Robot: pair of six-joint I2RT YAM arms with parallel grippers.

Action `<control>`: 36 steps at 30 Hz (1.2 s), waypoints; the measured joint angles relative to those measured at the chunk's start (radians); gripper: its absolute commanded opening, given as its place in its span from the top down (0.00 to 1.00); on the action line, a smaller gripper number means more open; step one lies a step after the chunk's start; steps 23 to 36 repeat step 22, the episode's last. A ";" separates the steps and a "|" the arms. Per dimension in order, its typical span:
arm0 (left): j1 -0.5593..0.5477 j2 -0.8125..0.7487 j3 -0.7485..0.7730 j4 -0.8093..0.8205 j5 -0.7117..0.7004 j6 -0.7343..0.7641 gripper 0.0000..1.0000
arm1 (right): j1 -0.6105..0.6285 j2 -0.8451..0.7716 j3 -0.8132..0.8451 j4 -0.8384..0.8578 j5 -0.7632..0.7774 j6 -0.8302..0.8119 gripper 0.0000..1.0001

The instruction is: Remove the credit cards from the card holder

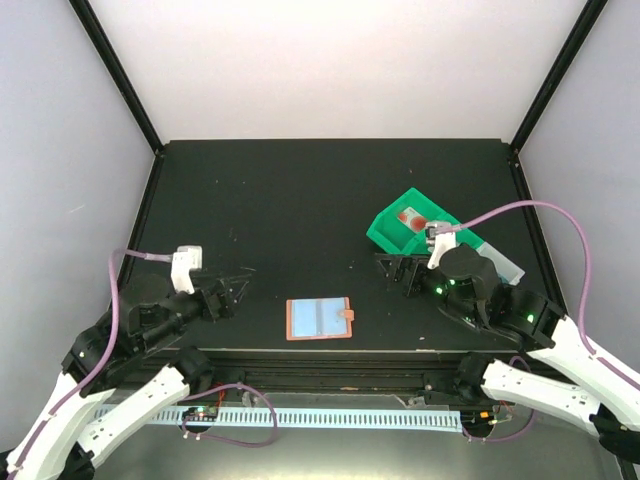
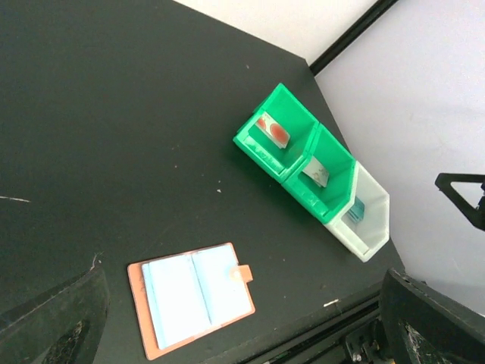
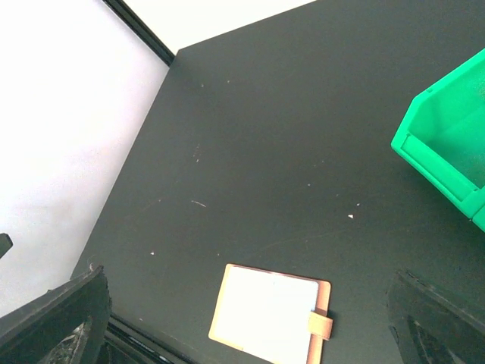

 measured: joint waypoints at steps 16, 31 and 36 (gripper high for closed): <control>0.000 -0.121 -0.058 0.011 -0.043 -0.013 0.01 | 0.000 -0.064 -0.072 0.045 -0.003 -0.006 0.00; 0.000 -0.121 -0.063 0.023 -0.048 -0.020 0.01 | 0.000 -0.069 -0.079 0.062 -0.003 -0.006 0.00; 0.000 -0.121 -0.063 0.023 -0.048 -0.020 0.01 | 0.000 -0.069 -0.079 0.062 -0.003 -0.006 0.00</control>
